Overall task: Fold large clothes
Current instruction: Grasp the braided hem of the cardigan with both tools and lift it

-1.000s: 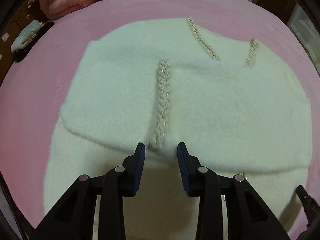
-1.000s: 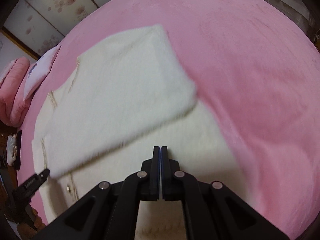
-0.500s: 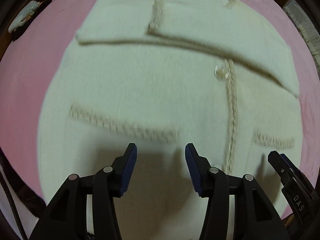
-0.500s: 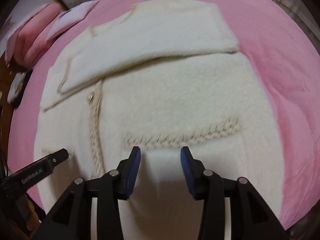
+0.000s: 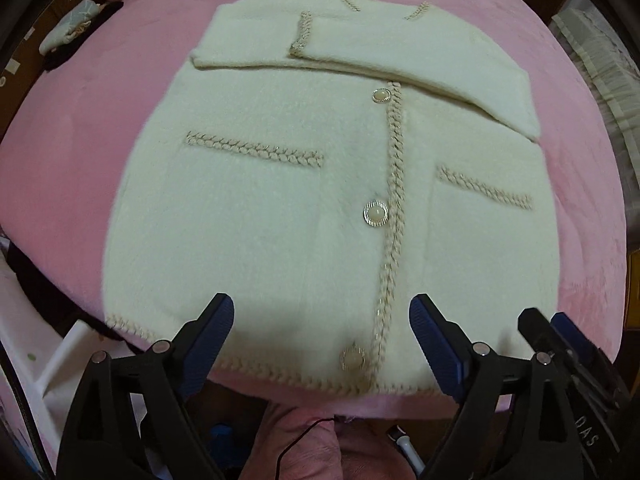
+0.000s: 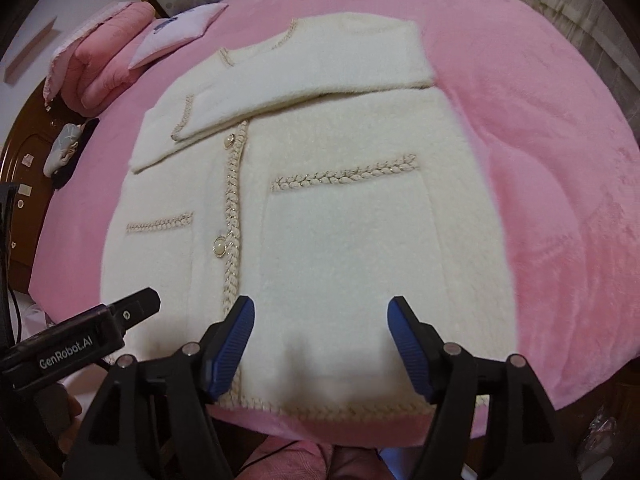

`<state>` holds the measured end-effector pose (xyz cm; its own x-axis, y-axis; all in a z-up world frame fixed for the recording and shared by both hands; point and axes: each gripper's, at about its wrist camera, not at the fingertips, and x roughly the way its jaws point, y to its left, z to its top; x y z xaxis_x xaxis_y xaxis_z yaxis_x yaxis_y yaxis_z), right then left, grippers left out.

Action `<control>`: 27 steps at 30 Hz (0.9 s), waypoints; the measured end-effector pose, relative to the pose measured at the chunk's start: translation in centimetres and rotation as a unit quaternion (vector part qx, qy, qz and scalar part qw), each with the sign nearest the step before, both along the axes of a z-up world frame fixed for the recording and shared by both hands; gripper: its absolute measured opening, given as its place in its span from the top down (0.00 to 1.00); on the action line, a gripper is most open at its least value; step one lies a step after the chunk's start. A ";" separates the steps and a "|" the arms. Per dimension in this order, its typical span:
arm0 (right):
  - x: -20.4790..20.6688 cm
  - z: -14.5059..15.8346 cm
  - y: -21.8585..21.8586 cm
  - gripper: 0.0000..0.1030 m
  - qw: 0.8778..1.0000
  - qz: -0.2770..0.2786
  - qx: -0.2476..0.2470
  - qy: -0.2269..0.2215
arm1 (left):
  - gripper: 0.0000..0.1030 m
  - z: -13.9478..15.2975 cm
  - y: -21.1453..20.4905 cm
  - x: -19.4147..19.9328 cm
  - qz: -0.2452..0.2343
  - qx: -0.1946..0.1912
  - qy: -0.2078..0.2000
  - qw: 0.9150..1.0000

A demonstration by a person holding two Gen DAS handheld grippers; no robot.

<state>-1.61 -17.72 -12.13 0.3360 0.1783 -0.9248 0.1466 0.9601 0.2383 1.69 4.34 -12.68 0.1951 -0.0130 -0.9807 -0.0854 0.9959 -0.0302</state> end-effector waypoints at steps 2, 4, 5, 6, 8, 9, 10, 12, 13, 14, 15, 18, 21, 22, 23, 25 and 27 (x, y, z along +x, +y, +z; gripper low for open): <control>-1.3 0.6 -0.6 0.28 1.000 -0.008 0.012 -0.005 | 0.14 0.6 0.3 -1.6 0.005 0.000 0.000 1.000; -1.9 0.7 -0.8 0.28 0.999 -0.019 0.033 -0.003 | 0.14 1.0 1.0 -3.0 0.014 -0.005 0.001 1.000; -2.3 0.4 -1.0 0.28 0.999 -0.026 0.046 -0.004 | 0.14 1.1 1.4 -3.3 0.020 -0.009 0.002 1.000; -2.4 0.1 -0.8 0.28 0.998 -0.033 0.056 -0.003 | 0.13 1.1 1.9 -3.7 0.028 -0.014 0.005 0.999; -3.3 -0.8 -1.1 0.28 0.996 -0.050 0.072 0.003 | 0.13 0.5 3.3 -4.6 0.047 -0.027 0.013 0.998; -3.9 -1.0 -1.2 0.28 0.995 -0.058 0.076 0.007 | 0.13 0.2 3.9 -5.1 0.055 -0.038 0.017 0.998; -4.4 -1.5 -1.3 0.28 0.994 -0.068 0.081 0.013 | 0.13 -0.1 4.6 -5.6 0.065 -0.053 0.021 0.996; -5.5 -2.5 -1.9 0.28 0.991 -0.093 0.093 0.026 | 0.13 -0.8 5.7 -6.6 0.083 -0.072 0.033 0.993; -6.1 -3.0 -2.2 0.28 0.988 -0.109 0.102 0.033 | 0.13 -1.4 6.5 -7.1 0.095 -0.081 0.041 0.991; -6.7 -3.6 -2.5 0.28 0.985 -0.124 0.112 0.039 | 0.13 -2.0 7.4 -7.8 0.107 -0.088 0.051 0.989; -7.1 -4.2 -2.8 0.28 0.982 -0.136 0.123 0.043 | 0.13 -2.6 8.0 -8.2 0.117 -0.092 0.059 0.987; -8.7 -6.0 -4.3 0.28 0.969 -0.182 0.159 0.044 | 0.13 -4.6 10.2 -9.5 0.136 -0.088 0.074 0.984; -9.8 -7.8 -6.6 0.28 0.955 -0.245 0.165 0.038 | 0.13 -6.1 11.8 -10.2 0.150 -0.077 0.079 0.982; -10.0 -8.4 -7.4 0.28 0.950 -0.262 0.163 0.040 | 0.13 -6.6 12.3 -10.4 0.156 -0.077 0.081 0.981; -10.2 -9.0 -8.0 0.28 0.946 -0.276 0.165 0.039 | 0.13 -7.0 12.7 -10.5 0.161 -0.078 0.080 0.981; -10.3 -10.0 -9.4 0.28 0.936 -0.303 0.176 0.029 | 0.13 -7.8 13.6 -10.8 0.183 -0.092 0.076 0.976; -10.4 -10.8 -10.6 0.28 0.926 -0.332 0.179 0.013 | 0.13 -8.3 14.3 -11.2 0.204 -0.108 0.071 0.970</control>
